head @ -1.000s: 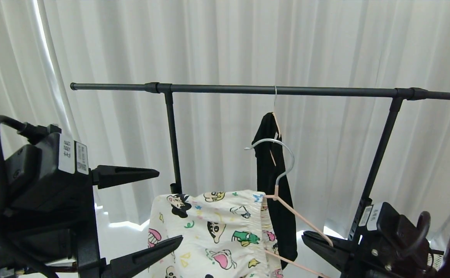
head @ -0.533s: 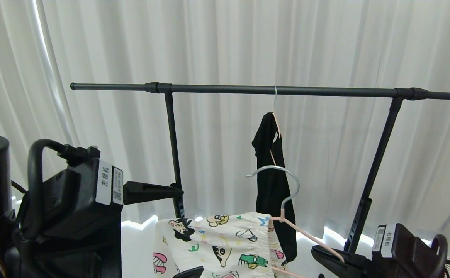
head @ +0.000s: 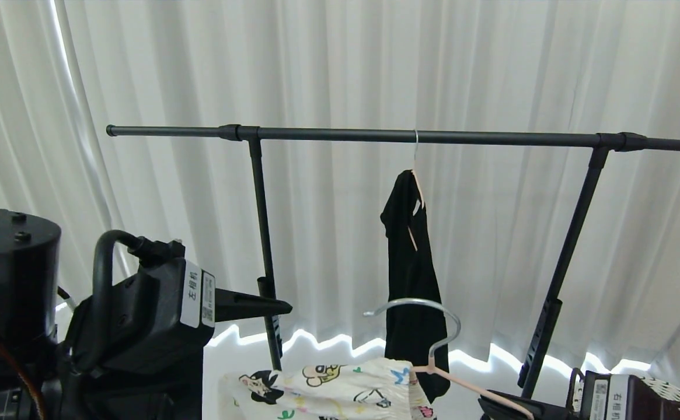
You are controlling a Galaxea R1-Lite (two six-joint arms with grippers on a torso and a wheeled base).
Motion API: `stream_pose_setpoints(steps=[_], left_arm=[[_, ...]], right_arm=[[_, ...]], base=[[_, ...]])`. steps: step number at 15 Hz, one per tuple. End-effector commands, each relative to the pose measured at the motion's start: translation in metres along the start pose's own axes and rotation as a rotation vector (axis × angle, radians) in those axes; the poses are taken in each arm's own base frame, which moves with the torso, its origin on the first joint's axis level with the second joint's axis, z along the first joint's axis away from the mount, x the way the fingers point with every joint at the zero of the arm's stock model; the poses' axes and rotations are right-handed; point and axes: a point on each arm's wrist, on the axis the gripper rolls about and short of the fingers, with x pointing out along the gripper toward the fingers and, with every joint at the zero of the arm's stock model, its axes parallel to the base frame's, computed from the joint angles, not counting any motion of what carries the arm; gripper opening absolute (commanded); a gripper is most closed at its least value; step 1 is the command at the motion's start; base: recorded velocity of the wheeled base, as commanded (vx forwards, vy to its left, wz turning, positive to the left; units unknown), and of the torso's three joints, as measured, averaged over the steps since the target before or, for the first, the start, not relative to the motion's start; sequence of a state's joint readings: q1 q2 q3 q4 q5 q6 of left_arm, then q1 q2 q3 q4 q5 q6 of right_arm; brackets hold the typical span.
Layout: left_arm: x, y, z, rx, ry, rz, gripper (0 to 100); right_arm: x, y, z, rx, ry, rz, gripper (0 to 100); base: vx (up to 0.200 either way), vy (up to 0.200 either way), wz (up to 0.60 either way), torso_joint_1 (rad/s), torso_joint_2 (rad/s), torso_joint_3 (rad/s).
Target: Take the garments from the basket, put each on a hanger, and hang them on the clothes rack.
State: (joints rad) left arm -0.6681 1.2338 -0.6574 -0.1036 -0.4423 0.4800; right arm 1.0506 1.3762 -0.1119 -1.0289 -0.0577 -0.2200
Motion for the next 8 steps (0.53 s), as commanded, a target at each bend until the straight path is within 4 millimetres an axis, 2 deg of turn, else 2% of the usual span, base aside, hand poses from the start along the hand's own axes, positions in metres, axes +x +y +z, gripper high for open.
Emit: stream_pose_setpoints(steps=[1,5,8], left_arm=[[0.005,-0.002,-0.005,-0.007,0.021,-0.019,100],[0.016,-0.017,-0.012,-0.002,0.055,-0.11,100],[0.035,-0.011,-0.016,-0.029,0.105,-0.135,100]], right_arm=[[-0.003,0.003,0.0,-0.018,-0.007,0.019,0],[-0.002,0.003,0.004,-0.028,-0.023,0.019,0],[-0.002,0.005,0.006,-0.042,-0.036,0.026,0]], base=[[0.0,0.0,0.0,0.0,0.0,0.0],[0.0,0.0,0.0,0.0,0.0,0.0],[0.0,0.0,0.0,0.0,0.0,0.0]])
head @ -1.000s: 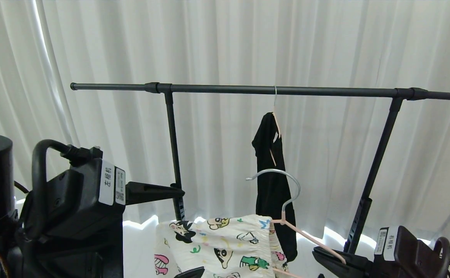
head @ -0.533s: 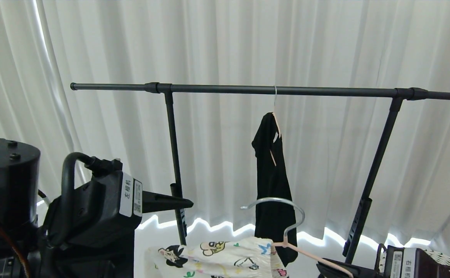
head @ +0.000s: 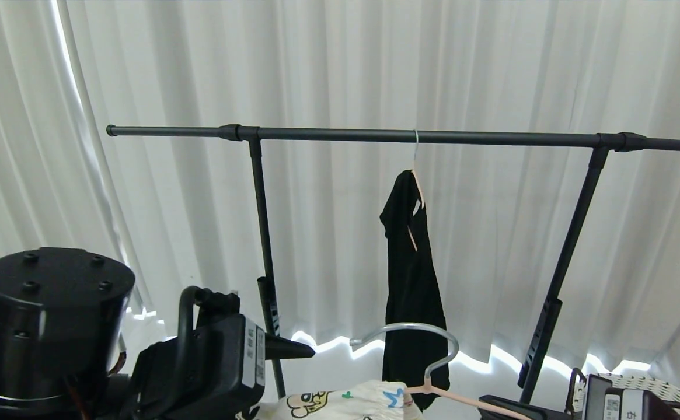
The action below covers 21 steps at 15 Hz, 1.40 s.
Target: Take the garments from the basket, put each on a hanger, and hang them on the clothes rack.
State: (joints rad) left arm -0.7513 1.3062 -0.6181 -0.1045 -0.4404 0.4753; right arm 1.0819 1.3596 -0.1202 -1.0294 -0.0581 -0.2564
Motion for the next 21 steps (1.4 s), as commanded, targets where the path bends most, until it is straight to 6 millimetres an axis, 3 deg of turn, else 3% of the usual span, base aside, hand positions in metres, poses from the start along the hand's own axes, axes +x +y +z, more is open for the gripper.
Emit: stream_pose_setpoints(steps=[1,7,8,14,15,21], left_arm=[[0.018,0.007,-0.004,-0.025,0.048,-0.028,100],[0.037,0.017,-0.003,-0.011,0.025,-0.016,100],[0.037,0.017,-0.003,-0.01,0.025,-0.016,0],[0.035,0.017,-0.003,-0.012,0.02,-0.011,0],[0.034,0.018,-0.003,-0.013,0.02,-0.007,0],[0.018,0.028,-0.024,-0.047,0.075,0.122,0]], right_arm=[[0.001,0.001,0.002,-0.003,-0.007,0.007,0],[0.005,0.0,0.011,-0.009,-0.04,0.001,0],[0.005,0.0,0.01,-0.009,-0.04,0.0,0],[0.004,-0.001,0.011,-0.009,-0.042,-0.003,0],[0.003,0.0,0.009,-0.011,-0.036,-0.001,100],[0.003,-0.002,0.005,-0.02,-0.002,-0.055,100]], base=[[0.0,0.0,0.0,0.0,0.0,0.0],[0.0,0.0,0.0,0.0,0.0,0.0],[0.0,0.0,0.0,0.0,0.0,0.0],[0.0,0.0,0.0,0.0,0.0,0.0],[0.0,0.0,0.0,0.0,0.0,0.0],[0.0,0.0,0.0,0.0,0.0,0.0]])
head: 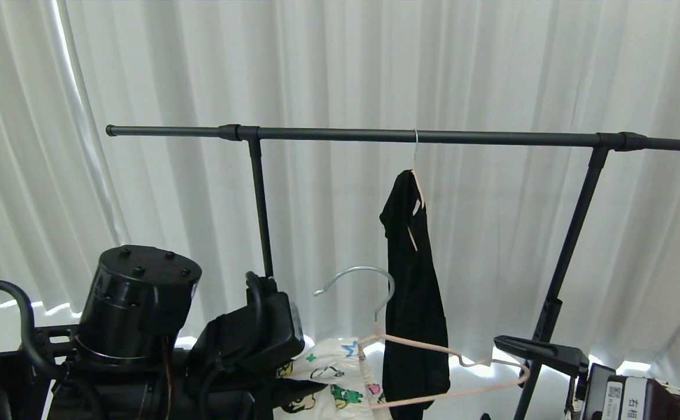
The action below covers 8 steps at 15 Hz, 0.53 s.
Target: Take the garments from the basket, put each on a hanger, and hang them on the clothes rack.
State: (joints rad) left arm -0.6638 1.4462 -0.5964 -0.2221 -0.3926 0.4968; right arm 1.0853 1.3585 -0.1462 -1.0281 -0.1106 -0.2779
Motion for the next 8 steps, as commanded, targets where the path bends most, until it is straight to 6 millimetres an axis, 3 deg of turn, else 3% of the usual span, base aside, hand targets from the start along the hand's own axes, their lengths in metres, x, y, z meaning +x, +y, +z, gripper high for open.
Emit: stream_pose_setpoints(steps=[1,4,8], left_arm=[[-0.011,0.0,-0.011,0.0,0.021,0.073,0],[-0.025,-0.001,-0.034,-0.051,0.094,0.183,0],[-0.035,0.028,-0.005,-0.043,-0.013,0.376,0]], right_arm=[[0.0,-0.001,-0.003,0.0,0.017,-0.005,100],[0.001,0.0,-0.011,0.006,0.053,-0.001,100],[0.025,0.003,-0.011,0.135,0.098,0.011,100]], base=[[0.0,0.0,0.0,0.0,0.0,0.0],[0.0,0.0,0.0,0.0,0.0,0.0],[0.0,0.0,0.0,0.0,0.0,0.0]])
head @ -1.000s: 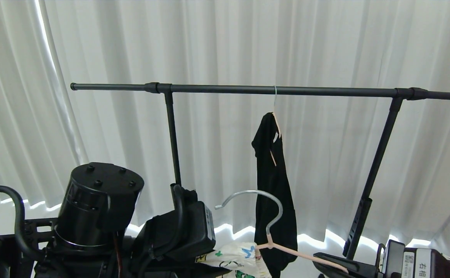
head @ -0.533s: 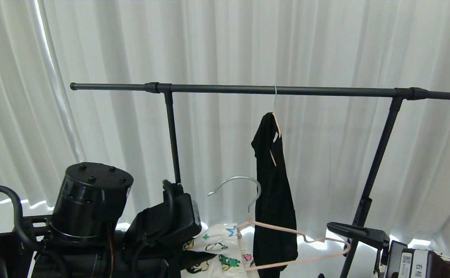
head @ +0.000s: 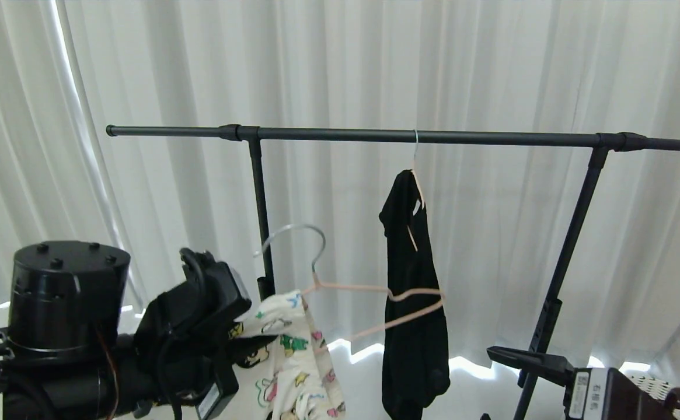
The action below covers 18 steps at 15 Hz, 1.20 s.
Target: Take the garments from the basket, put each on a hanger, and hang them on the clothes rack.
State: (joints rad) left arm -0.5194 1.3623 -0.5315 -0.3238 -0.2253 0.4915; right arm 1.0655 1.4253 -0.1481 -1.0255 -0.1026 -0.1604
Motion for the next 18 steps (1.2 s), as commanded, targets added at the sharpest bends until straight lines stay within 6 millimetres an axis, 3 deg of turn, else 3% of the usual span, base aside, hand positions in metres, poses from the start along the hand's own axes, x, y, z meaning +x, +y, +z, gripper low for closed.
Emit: stream_pose_setpoints(steps=[1,5,7,9,13,18], left_arm=[[-0.004,0.015,0.018,-0.038,-0.063,0.078,0],[-0.013,0.021,0.036,-0.053,-0.135,0.109,0],[-0.018,0.02,0.037,-0.048,-0.151,0.113,0],[-0.022,0.018,0.04,-0.041,-0.169,0.111,0],[-0.03,0.008,0.046,-0.008,-0.214,0.076,0],[-0.039,0.004,0.049,0.003,-0.245,0.075,0]], right_arm=[[0.027,0.002,0.004,0.089,0.029,0.002,100],[0.083,-0.013,0.024,0.359,-0.019,-0.07,100],[0.101,-0.027,0.026,0.391,-0.03,-0.119,100],[0.111,-0.029,0.026,0.391,-0.029,-0.124,100],[0.118,0.009,0.023,0.333,0.006,-0.004,100],[0.121,0.025,0.019,0.312,0.031,0.04,100]], base=[[0.0,0.0,0.0,0.0,0.0,0.0],[0.0,0.0,0.0,0.0,0.0,0.0],[0.0,0.0,0.0,0.0,0.0,0.0],[0.0,0.0,0.0,0.0,0.0,0.0],[0.0,0.0,0.0,0.0,0.0,0.0],[0.0,0.0,0.0,0.0,0.0,0.0]])
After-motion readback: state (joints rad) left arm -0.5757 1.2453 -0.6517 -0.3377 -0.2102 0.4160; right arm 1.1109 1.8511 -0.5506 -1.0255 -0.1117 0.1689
